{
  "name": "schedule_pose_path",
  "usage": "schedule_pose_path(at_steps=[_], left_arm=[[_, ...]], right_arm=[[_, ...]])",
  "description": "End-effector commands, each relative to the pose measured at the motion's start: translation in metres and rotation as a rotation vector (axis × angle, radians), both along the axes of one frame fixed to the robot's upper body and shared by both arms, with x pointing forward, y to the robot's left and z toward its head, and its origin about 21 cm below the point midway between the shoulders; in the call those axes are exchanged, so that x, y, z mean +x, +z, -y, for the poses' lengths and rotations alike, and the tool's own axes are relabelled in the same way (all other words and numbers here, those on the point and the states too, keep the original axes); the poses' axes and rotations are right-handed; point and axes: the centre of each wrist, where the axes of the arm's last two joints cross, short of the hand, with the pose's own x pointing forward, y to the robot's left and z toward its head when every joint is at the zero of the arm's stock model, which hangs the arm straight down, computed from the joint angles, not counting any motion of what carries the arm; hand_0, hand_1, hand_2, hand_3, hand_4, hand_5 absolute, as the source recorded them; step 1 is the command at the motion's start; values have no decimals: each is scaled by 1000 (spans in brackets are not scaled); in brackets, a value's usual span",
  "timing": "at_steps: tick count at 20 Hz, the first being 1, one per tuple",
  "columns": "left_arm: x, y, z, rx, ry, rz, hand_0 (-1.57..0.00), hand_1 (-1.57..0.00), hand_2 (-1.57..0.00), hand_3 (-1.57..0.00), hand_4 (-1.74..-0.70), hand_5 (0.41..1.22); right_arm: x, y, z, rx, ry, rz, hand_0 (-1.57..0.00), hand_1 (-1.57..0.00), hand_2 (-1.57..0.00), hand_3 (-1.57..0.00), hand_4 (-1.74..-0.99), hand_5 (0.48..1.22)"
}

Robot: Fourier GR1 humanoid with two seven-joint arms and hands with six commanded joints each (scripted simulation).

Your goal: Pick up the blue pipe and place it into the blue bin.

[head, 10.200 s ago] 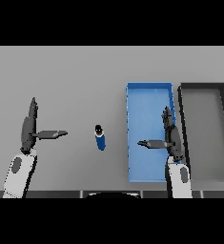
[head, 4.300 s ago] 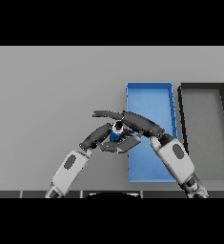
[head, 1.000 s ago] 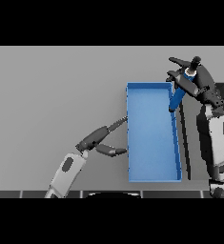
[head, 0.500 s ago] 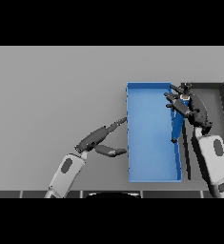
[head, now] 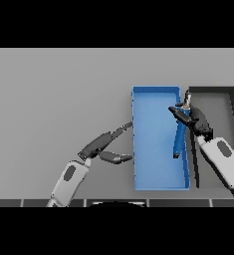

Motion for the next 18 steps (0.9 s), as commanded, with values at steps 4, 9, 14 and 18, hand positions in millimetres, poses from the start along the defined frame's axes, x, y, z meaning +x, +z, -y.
schedule_pose_path(at_steps=[4,9,14,18], left_arm=[[-1,2,-1,-8,2,-9,1,1,1,1,-886,428],[-3,0,-1,-11,4,-5,1,1,1,1,-885,427],[-1,-1,-4,-5,9,-5,1,1,1,1,-888,429],[-1,-3,-1,-2,2,-5,1,1,1,1,-886,431]], right_arm=[[0,3,-11,-126,153,-55,-196,-179,-179,-105,-1110,979],[-5,-6,-8,-167,169,-111,-63,-58,-58,-34,-1056,817],[-4,-9,-7,-225,189,-127,-20,-18,-18,-10,-1033,696],[-2,-7,-5,-239,200,-135,-8,-7,-7,-4,-1022,665]])
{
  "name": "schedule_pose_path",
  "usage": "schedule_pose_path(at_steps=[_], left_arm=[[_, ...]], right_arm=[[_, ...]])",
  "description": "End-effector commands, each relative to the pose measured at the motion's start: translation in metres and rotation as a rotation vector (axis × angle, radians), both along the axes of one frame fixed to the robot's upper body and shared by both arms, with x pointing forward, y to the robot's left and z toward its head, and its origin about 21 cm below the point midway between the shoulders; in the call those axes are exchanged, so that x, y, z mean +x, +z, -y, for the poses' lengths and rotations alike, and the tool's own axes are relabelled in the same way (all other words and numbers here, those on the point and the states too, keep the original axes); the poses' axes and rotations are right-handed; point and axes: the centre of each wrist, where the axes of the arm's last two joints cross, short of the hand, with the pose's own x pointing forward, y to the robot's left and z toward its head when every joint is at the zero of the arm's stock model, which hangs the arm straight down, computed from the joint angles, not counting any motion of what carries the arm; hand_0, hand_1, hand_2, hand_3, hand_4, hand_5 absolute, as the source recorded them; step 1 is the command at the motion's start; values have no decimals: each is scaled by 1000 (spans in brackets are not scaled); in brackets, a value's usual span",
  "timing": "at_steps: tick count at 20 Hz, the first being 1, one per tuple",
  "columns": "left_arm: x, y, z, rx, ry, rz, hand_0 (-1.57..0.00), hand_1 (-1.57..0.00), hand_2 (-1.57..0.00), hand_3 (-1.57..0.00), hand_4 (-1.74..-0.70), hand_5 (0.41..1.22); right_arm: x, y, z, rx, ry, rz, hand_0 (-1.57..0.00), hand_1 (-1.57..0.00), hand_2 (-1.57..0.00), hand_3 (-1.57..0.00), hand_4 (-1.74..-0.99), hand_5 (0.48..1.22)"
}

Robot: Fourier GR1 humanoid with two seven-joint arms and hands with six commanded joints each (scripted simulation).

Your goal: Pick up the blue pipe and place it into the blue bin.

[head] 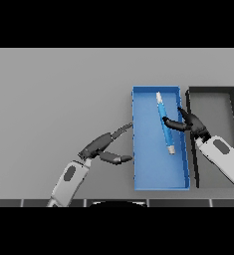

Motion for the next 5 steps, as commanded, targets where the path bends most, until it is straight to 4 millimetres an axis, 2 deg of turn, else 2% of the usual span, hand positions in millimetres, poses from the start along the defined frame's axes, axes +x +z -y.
schedule_pose_path(at_steps=[1,5], left_arm=[[-3,-1,1,-2,-1,2,1,1,1,1,-885,431],[-10,0,10,-16,-8,11,1,1,1,1,-885,431]], right_arm=[[1,0,-2,2,6,-7,-6,-5,-5,-3,-1022,661],[4,0,-5,-1,18,-11,-6,-5,-5,-3,-1022,643]])
